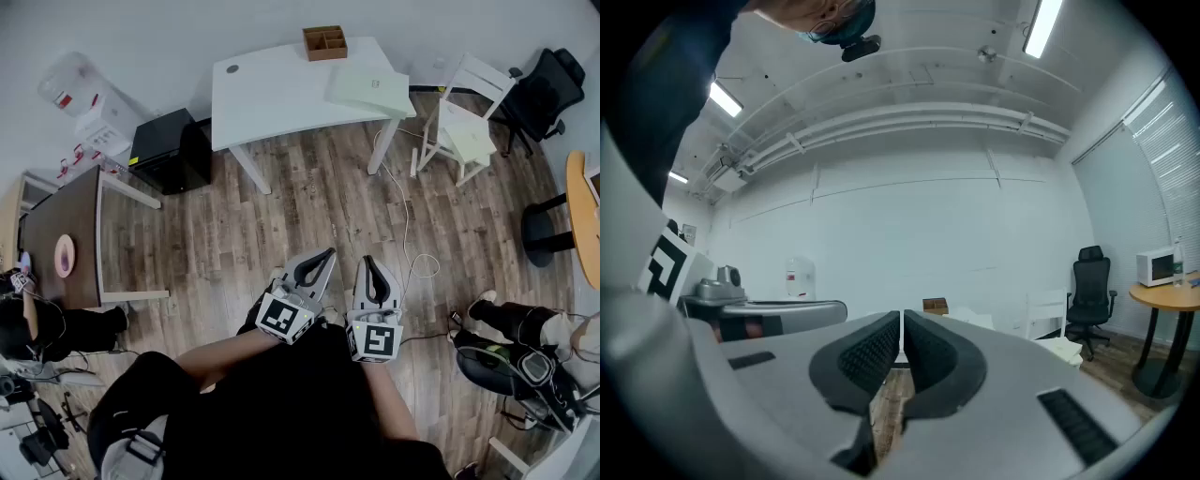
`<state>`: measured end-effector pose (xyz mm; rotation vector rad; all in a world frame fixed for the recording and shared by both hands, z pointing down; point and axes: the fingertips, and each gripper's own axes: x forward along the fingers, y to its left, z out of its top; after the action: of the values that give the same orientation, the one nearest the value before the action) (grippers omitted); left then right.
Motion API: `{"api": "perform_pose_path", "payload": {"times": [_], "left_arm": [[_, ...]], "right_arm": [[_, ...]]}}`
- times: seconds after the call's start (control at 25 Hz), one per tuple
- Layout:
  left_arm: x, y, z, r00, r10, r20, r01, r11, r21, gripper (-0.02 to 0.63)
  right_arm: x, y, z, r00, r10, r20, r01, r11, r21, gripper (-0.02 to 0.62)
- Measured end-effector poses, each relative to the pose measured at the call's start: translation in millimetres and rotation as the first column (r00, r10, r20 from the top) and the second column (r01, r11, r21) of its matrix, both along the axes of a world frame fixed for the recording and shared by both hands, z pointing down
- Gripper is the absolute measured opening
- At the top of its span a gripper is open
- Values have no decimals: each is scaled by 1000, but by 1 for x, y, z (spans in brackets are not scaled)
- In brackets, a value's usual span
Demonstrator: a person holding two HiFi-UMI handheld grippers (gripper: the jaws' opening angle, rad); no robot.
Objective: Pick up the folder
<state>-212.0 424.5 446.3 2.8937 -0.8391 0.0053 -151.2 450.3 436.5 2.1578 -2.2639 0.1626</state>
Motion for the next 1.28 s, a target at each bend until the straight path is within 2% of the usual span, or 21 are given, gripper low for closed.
{"api": "perform_pose_path", "payload": {"times": [0.2, 0.36, 0.44, 0.56, 0.72, 0.88, 1.04, 1.28], "left_arm": [[14, 7, -1, 1000, 2, 5, -2, 1000, 3, 15], [22, 7, 5, 1000, 9, 15, -9, 1000, 2, 15], [26, 4, 5, 1000, 14, 23, -14, 1000, -2, 15], [36, -2, 6, 999, 36, 22, -36, 999, -6, 15], [55, -14, 12, 998, 65, -4, -65, 998, -24, 15], [78, -39, 17, 995, 95, -12, -96, 995, -34, 15], [99, -72, 29, 994, 108, -24, -109, 993, -49, 15], [130, -160, 36, 996, 87, -16, -88, 989, -119, 15]], "right_arm": [[15, 8, 5, 1000, 10, -11, -10, 1000, -15, 37], [29, 13, 9, 996, 10, 93, -12, 1000, 16, 38], [38, 12, 8, 993, 14, 116, -18, 999, 32, 38], [50, 7, 6, 992, 25, 127, -31, 998, 49, 40], [64, -4, 12, 993, 49, 111, -52, 998, 25, 40], [81, -24, 19, 993, 63, 96, -63, 998, 3, 40], [99, -53, 21, 994, 55, 95, -58, 998, 24, 40], [131, -138, 23, 996, 37, 86, -35, 999, -24, 40]]}}
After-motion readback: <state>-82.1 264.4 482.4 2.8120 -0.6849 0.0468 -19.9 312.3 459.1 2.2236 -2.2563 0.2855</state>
